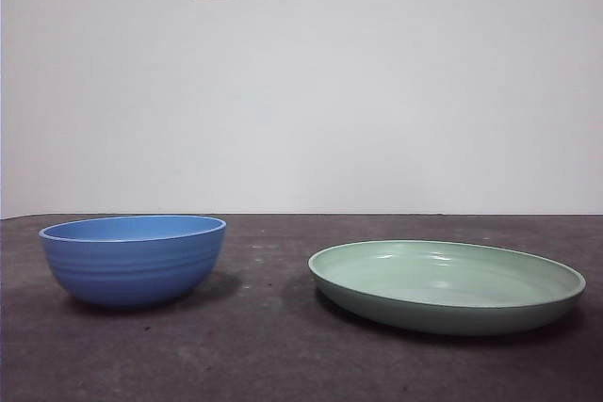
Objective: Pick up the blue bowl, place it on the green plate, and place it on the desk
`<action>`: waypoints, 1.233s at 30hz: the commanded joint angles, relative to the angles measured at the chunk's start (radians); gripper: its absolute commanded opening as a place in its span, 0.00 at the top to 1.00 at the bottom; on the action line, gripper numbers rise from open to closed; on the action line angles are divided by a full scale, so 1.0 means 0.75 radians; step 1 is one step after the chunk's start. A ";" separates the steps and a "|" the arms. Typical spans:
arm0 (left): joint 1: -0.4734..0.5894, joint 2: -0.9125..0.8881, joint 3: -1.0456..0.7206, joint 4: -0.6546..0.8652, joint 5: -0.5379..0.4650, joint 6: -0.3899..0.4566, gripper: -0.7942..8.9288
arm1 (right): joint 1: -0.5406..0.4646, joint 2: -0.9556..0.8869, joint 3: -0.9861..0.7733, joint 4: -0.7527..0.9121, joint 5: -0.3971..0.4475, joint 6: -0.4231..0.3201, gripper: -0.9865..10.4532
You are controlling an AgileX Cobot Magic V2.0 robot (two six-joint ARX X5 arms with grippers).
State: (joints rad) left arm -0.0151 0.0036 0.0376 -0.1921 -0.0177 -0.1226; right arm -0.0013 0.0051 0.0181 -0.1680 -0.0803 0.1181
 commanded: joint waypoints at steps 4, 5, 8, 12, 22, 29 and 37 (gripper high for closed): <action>0.001 0.021 0.161 -0.003 -0.001 -0.094 0.90 | 0.002 0.030 0.136 -0.025 -0.014 0.197 0.90; 0.001 0.032 0.190 -0.003 -0.001 -0.108 0.90 | 0.002 0.045 0.165 -0.030 -0.014 0.211 0.90; 0.001 0.087 0.291 -0.004 -0.001 -0.133 0.90 | 0.002 0.110 0.267 -0.034 -0.039 0.270 0.90; 0.001 0.196 0.436 -0.037 0.040 -0.133 0.90 | 0.003 0.235 0.415 -0.083 -0.136 0.301 0.90; 0.001 0.537 0.835 -0.146 0.282 -0.142 0.90 | 0.003 0.610 0.787 -0.356 -0.468 0.272 0.90; 0.001 0.760 1.040 -0.269 0.570 -0.195 0.90 | 0.010 0.806 0.942 -0.480 -0.681 0.241 0.90; 0.001 0.971 1.111 -0.408 0.880 -0.176 0.90 | 0.096 0.902 1.000 -0.554 -0.817 0.132 0.90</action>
State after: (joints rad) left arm -0.0151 0.7208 0.8520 -0.4992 0.6163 -0.2581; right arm 0.0658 0.6754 0.7502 -0.5842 -0.6861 0.2596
